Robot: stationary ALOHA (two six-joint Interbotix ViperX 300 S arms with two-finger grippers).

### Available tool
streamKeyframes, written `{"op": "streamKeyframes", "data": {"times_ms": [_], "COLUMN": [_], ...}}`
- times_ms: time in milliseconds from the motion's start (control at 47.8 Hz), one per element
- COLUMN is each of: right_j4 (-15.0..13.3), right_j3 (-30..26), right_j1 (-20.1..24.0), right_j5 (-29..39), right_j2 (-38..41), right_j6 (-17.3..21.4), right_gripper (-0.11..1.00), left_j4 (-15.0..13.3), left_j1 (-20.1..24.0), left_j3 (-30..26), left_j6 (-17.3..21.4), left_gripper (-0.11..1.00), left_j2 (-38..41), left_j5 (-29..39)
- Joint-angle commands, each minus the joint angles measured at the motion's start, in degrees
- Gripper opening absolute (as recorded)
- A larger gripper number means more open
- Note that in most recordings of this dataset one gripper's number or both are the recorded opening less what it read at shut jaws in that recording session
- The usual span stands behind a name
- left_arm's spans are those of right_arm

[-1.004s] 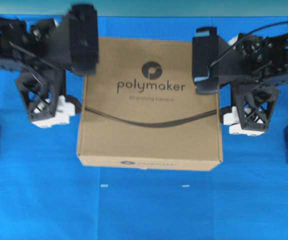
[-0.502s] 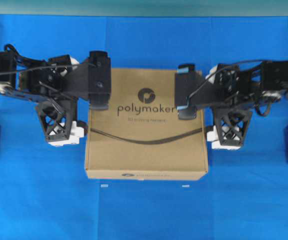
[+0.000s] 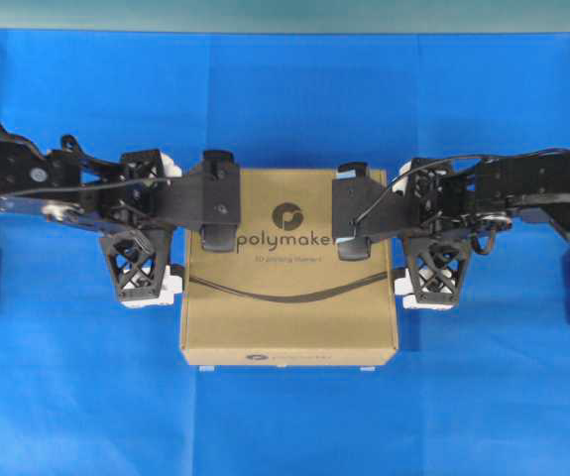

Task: Lift up the cardboard box by clamping it between your arms.
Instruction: 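Lower the clamped box back down onto the table with both arms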

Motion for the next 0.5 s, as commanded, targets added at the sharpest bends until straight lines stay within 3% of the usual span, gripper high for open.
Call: {"op": "streamKeyframes", "data": {"times_ms": [0,481], "right_j4": [0.8,0.4], "right_j3": [-1.3,1.1], "right_j1": [-0.3,-0.3], "right_j5": [-5.2,-11.5], "right_j2": [0.4,6.3], "right_j6": [1.4,1.1], "right_gripper": [0.99,0.99], "left_j4": [-0.3,-0.1], "left_j1": [0.4,2.0], "left_j3": [-1.2,2.2], "left_j6": [-0.8,-0.9], "left_gripper": [0.87,0.87], "left_j2": [0.7,5.6], "left_j5": [-5.4,-11.9]}}
